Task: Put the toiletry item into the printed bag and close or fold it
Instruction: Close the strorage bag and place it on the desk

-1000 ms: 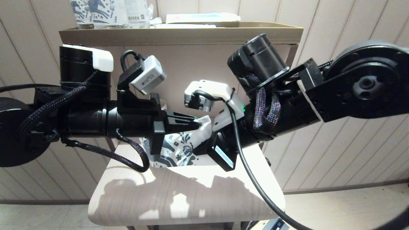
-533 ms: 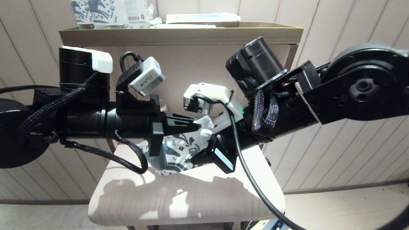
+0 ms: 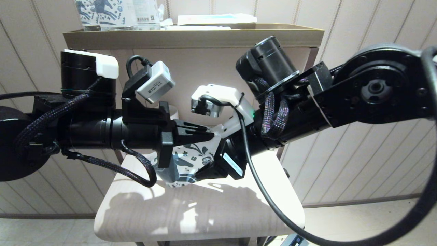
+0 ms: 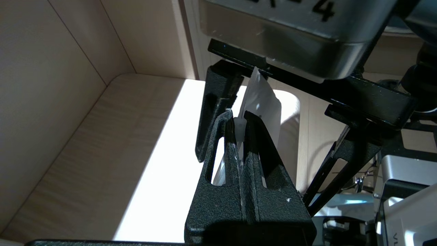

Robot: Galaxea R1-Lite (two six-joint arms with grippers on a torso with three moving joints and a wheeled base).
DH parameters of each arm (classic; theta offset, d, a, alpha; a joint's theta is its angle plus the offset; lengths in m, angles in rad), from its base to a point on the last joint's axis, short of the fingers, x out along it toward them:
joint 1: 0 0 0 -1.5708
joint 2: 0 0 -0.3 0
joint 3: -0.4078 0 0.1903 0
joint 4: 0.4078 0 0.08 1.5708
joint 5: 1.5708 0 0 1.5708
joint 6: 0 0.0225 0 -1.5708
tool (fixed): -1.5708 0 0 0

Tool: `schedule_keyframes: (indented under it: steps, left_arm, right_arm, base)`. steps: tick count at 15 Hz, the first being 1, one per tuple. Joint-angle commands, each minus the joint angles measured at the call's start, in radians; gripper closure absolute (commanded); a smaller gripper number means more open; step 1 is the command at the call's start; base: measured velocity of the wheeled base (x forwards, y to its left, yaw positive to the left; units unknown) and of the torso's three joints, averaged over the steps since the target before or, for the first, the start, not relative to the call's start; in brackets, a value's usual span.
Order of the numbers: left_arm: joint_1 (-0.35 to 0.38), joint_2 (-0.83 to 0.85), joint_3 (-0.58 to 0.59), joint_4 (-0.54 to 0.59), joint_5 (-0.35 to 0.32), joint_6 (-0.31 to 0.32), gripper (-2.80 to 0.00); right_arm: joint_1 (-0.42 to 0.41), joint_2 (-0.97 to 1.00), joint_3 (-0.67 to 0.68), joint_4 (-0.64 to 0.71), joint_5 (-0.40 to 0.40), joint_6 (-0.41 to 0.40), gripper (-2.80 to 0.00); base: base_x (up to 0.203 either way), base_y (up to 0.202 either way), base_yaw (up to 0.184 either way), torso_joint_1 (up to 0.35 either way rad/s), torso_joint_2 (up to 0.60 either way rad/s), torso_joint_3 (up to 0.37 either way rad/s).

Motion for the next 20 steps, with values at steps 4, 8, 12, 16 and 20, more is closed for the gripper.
schedule_keyframes:
  steps: [4,8,12,16,20]
  left_arm:
    - [0.000,-0.010,0.010,-0.002,-0.020,0.004,0.00]
    - [0.000,-0.010,0.011,-0.002,-0.025,0.004,0.00]
    - [0.000,-0.009,0.013,-0.002,-0.028,0.011,0.00]
    - [0.000,-0.010,0.013,0.000,-0.062,0.010,0.00]
    - [0.000,-0.012,0.020,0.000,-0.063,0.014,0.00]
  right_arm:
    - [-0.003,0.010,-0.018,0.030,0.006,-0.013,-2.80]
    - [-0.002,0.015,-0.021,0.034,0.012,-0.022,0.00]
    - [-0.002,0.035,-0.051,0.035,0.015,-0.030,0.00]
    - [-0.001,0.049,-0.073,0.037,0.032,-0.030,0.00]
    - [0.000,0.058,-0.082,0.037,0.047,-0.030,0.00]
  base:
    - [0.000,0.000,0.000,0.000,0.00,0.000]
    - [0.000,0.000,0.000,0.000,0.00,0.000]
    - [0.000,0.000,0.000,0.000,0.00,0.000]
    - [0.000,0.000,0.000,0.000,0.00,0.000]
    - [0.000,0.000,0.000,0.000,0.00,0.000]
